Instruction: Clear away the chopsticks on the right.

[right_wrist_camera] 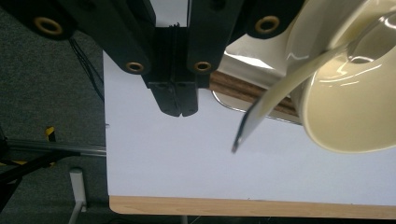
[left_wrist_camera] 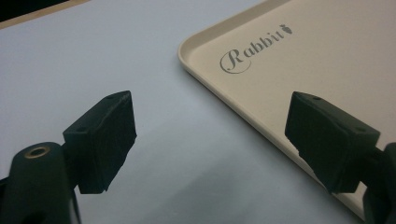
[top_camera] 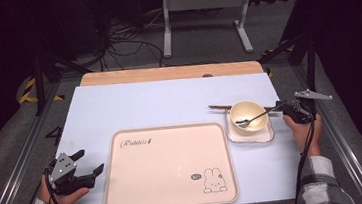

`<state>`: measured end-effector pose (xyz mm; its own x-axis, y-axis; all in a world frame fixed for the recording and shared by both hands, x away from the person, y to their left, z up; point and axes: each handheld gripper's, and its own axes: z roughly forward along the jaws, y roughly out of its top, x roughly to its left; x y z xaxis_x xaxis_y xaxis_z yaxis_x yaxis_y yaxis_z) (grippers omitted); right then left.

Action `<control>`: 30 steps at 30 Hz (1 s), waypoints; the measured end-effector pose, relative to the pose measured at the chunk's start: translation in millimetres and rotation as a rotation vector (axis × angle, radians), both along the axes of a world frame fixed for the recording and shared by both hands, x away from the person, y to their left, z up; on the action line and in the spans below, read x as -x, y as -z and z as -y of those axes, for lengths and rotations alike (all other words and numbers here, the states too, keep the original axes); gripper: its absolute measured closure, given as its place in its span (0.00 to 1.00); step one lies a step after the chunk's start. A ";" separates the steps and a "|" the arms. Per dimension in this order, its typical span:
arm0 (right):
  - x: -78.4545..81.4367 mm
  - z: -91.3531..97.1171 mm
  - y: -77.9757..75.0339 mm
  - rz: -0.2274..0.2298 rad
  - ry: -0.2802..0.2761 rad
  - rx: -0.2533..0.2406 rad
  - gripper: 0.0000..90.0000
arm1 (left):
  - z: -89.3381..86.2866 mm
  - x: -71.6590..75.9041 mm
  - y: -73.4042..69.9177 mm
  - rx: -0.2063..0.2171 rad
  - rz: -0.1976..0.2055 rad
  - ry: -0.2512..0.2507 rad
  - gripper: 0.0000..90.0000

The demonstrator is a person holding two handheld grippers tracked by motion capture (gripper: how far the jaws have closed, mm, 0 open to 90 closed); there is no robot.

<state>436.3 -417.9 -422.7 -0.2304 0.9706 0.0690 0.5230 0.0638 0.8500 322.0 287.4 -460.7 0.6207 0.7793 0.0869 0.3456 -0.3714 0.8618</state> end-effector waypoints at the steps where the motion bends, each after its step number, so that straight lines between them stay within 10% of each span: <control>1: -2.6 -0.5 0.3 0.003 -0.003 -0.010 1.00 | 0.0 0.3 -0.1 0.001 0.001 -0.001 0.19; 15: -35.0 -13.0 13.5 -0.094 -0.018 0.026 1.00 | -7.2 6.3 0.8 0.005 -0.004 -0.017 0.19; 30: -24.4 -10.6 16.2 -0.180 -0.044 -0.006 1.00 | -7.1 6.7 0.6 0.003 -0.016 0.006 0.19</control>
